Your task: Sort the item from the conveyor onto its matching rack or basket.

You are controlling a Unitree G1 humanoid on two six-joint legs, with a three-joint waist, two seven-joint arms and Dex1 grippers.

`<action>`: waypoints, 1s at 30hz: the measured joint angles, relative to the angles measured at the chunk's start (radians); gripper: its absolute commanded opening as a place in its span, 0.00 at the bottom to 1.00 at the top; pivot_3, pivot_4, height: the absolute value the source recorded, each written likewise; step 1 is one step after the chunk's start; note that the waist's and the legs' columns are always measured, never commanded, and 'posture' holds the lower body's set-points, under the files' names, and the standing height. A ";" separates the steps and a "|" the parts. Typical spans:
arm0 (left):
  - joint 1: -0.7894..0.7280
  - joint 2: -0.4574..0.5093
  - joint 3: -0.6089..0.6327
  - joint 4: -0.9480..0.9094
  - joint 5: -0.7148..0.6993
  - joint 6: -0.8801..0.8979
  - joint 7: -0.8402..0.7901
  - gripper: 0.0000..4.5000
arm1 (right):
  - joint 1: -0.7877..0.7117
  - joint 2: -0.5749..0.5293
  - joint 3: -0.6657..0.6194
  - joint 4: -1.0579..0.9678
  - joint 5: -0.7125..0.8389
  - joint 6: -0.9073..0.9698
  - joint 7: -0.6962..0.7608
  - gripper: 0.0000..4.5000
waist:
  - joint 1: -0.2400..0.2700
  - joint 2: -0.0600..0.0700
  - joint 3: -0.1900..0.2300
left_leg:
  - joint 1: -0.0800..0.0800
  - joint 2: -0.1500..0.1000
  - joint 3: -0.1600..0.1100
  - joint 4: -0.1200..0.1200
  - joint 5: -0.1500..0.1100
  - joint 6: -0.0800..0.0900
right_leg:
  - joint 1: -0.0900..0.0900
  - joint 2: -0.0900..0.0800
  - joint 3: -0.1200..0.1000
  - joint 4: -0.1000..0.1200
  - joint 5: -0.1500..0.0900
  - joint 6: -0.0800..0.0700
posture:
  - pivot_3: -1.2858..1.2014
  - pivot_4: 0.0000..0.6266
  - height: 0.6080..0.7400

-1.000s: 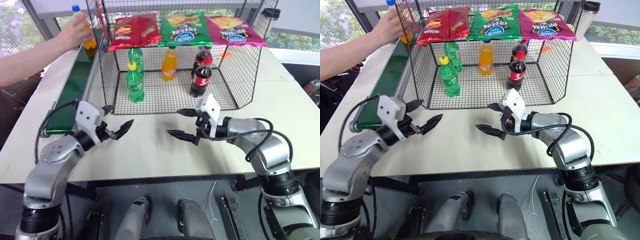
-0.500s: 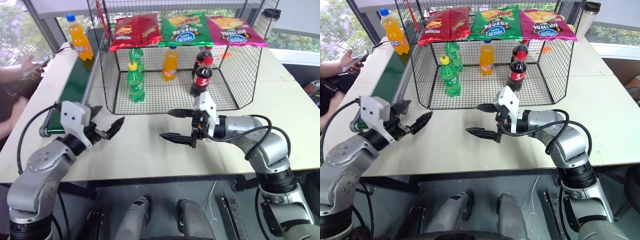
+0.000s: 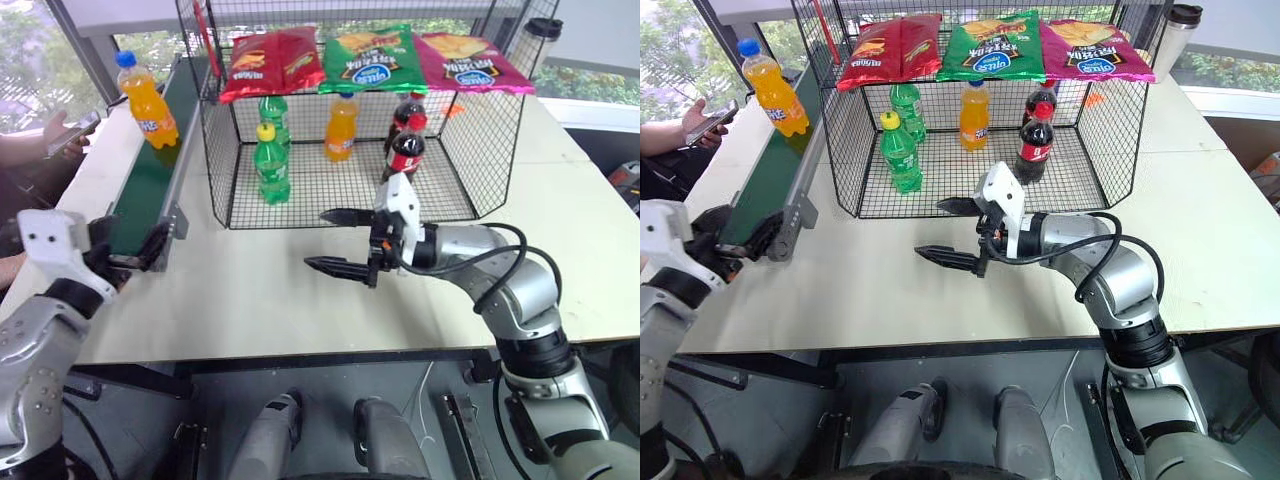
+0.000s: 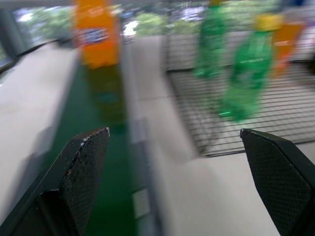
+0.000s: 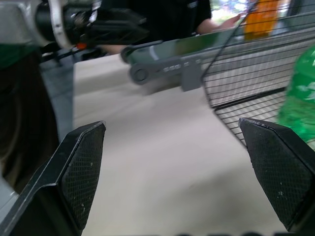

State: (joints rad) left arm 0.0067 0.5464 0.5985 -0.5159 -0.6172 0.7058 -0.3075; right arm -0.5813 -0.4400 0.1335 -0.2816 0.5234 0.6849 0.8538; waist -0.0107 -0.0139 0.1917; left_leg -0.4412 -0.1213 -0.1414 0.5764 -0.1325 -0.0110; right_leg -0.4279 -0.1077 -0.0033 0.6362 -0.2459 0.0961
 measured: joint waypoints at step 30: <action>-0.119 0.024 -0.065 0.302 0.156 -0.197 -0.022 1.00 | -0.004 -0.012 -0.020 -0.037 0.028 0.024 -0.053 0.99 | -0.003 0.000 0.000 | -0.001 0.000 0.000 -0.001 0.000 0.000 | -0.001 0.000 0.000 -0.002 0.002 0.001 | 0.52 0.24 0.99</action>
State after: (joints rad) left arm -0.1119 0.5700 0.5338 -0.2141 -0.4609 0.5084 -0.3297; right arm -0.5857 -0.4525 0.1138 -0.3185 0.5513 0.7093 0.8013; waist -0.0133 -0.0139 0.1917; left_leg -0.4420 -0.1209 -0.1412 0.5755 -0.1327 -0.0109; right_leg -0.4285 -0.1073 -0.0032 0.6340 -0.2444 0.0968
